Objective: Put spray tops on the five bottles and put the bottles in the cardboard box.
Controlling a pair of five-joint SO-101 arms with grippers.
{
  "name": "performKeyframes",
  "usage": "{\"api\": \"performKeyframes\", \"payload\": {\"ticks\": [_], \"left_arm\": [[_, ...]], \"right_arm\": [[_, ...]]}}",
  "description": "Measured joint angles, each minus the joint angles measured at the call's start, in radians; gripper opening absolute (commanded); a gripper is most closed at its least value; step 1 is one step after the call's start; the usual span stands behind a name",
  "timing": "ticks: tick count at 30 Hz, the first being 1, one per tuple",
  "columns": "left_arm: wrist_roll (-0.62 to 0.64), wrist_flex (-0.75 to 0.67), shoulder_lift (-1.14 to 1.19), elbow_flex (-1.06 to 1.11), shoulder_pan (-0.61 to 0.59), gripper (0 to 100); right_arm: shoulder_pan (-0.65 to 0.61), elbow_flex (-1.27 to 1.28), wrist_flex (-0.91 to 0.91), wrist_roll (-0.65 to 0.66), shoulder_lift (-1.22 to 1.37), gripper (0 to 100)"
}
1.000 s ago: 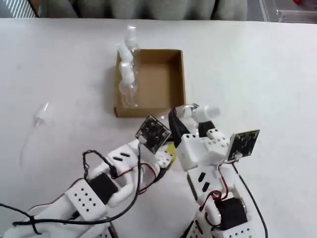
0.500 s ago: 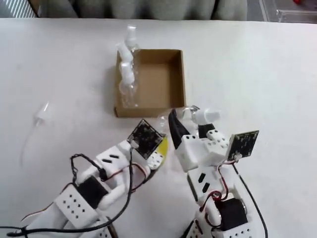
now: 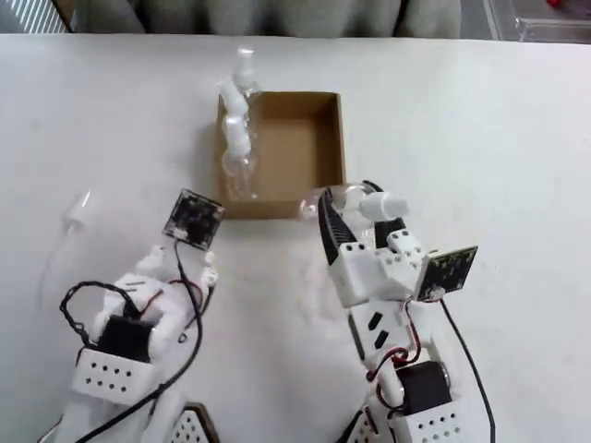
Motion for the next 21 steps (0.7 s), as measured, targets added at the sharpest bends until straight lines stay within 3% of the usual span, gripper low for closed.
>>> {"api": "performKeyframes", "payload": {"ticks": [7,14,21], "left_arm": [[0.0,-0.226,0.0,0.161,-0.091,2],[0.0,-0.388,0.0,0.259,-0.098,2],[-0.003,-0.419,0.0,0.267,-0.087,2]], "right_arm": [[0.009,-0.005,-0.107,0.054,0.1,1.6],[0.009,-0.117,-0.324,0.068,0.476,1.6],[0.018,-0.341,-0.466,0.071,0.925,1.6]]}}
